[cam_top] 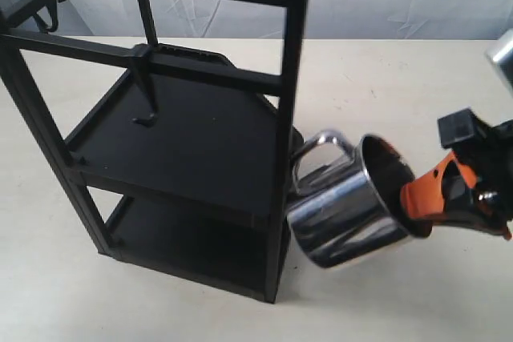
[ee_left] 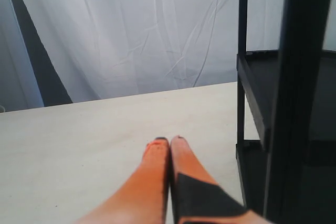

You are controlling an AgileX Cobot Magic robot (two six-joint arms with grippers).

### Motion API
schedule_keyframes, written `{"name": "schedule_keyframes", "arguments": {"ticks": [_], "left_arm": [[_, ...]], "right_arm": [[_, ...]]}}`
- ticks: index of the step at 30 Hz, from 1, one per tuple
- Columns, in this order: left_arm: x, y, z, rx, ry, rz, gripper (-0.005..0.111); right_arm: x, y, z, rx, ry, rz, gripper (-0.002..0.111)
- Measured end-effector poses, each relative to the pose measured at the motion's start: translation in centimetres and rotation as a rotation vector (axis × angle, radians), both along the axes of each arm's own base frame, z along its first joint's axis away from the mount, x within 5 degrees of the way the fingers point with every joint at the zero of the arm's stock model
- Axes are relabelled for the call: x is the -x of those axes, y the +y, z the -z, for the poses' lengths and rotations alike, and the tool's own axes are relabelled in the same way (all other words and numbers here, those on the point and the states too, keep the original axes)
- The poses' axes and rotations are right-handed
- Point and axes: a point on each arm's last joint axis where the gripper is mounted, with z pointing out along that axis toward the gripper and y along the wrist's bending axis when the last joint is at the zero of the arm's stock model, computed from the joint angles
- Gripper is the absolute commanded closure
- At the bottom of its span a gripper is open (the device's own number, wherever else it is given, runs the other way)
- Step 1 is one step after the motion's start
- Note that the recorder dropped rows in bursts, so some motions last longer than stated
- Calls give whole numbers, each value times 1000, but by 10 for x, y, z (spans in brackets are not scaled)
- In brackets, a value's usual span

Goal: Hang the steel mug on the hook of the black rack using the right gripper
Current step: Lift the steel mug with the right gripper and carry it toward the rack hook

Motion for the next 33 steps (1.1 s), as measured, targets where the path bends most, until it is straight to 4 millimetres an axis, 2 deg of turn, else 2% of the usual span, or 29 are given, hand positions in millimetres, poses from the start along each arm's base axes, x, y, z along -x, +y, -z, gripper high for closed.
{"name": "schedule_keyframes", "arguments": {"ticks": [8,13,17,26,33], "left_arm": [[0,0,0,0,0,0,105],[0,0,0,0,0,0,105],[0,0,0,0,0,0,105],[0,0,0,0,0,0,105],[0,0,0,0,0,0,105]], "right_arm": [[-2,-5,5,112,-52,90,109],[11,-11,6,217,30,11,109],[21,-10,2,227,38,-33,109],[40,26,-12,21,39,-191,109],[48,45,-13,-36,66,-295,109]]}}
